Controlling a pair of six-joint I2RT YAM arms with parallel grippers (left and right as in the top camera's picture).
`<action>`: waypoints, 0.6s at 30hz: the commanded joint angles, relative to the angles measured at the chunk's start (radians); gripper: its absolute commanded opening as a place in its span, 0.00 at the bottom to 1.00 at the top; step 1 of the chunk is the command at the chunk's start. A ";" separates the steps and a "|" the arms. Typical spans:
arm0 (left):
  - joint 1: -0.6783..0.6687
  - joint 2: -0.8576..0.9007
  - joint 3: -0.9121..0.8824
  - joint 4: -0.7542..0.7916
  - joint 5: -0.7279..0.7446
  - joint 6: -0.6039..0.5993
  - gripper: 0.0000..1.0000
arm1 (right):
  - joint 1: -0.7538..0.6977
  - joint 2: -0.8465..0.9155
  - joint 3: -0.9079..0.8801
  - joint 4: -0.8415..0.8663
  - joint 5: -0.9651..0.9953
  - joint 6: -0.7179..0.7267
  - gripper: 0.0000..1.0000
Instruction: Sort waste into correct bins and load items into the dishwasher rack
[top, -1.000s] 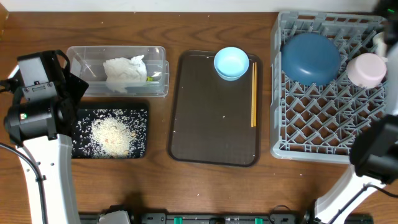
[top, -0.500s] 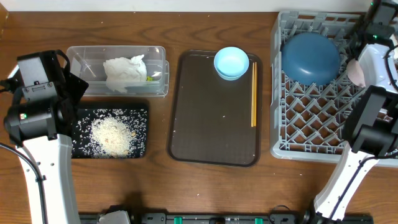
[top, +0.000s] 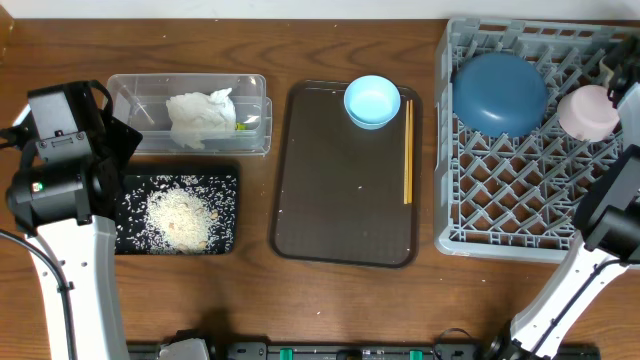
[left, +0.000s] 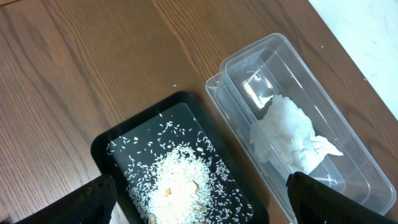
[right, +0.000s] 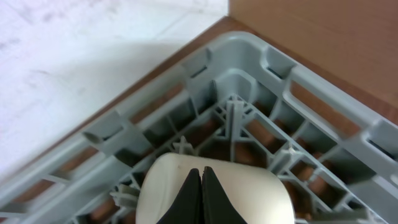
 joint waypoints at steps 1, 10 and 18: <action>0.006 0.004 -0.003 -0.002 -0.020 -0.013 0.90 | 0.000 0.002 0.008 0.029 -0.113 0.021 0.01; 0.005 0.004 -0.003 -0.003 -0.020 -0.013 0.90 | 0.018 0.005 0.008 0.027 -0.148 0.021 0.01; 0.006 0.004 -0.003 -0.003 -0.020 -0.013 0.90 | 0.004 0.027 0.008 -0.056 -0.078 0.024 0.01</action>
